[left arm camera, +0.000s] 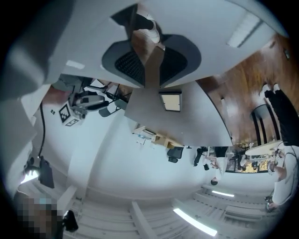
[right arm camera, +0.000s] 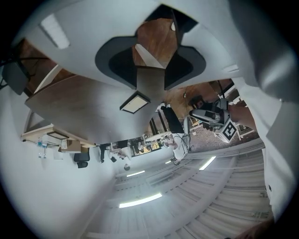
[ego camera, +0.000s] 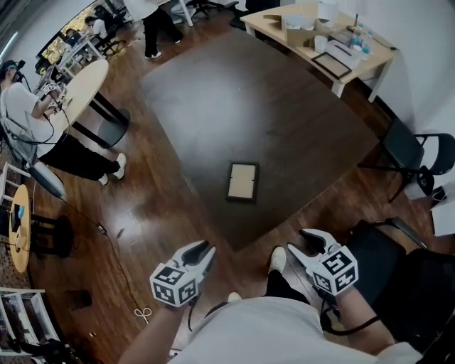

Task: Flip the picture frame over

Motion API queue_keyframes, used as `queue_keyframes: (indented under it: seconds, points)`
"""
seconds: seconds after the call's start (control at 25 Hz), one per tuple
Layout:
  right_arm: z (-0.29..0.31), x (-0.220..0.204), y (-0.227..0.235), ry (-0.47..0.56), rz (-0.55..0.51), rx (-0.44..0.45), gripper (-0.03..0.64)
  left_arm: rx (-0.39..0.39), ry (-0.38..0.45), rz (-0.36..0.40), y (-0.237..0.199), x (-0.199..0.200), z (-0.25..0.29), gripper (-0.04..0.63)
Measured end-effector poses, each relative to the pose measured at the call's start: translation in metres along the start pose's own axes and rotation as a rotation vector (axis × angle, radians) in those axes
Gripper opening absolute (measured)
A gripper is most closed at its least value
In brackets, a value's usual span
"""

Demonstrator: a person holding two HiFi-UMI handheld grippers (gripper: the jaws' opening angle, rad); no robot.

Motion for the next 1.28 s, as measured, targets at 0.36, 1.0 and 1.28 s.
queue_keyframes:
  seconds: [0.36, 1.0, 1.28]
  points:
    - [-0.008, -0.047, -0.113, -0.001, -0.067, -0.138, 0.184, -0.173, 0.154, 0.042, 0.034, -0.049, -0.106, 0.097]
    - [-0.049, -0.081, -0.218, 0.046, -0.112, -0.215, 0.184, -0.217, 0.191, 0.096, 0.041, -0.142, -0.165, 0.094]
    - [-0.085, -0.092, -0.229, 0.083, -0.131, -0.181, 0.184, -0.238, 0.196, 0.16, 0.101, -0.139, -0.165, 0.094]
Point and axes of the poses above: the fingertips, and each gripper's own axes: z forward along the fingers, y to its right, x out of its top, the point moved 1 cm from there along -z, backward along the fingers, and after that the axes turned 7 degrees about -y, right-handed, at the moved point
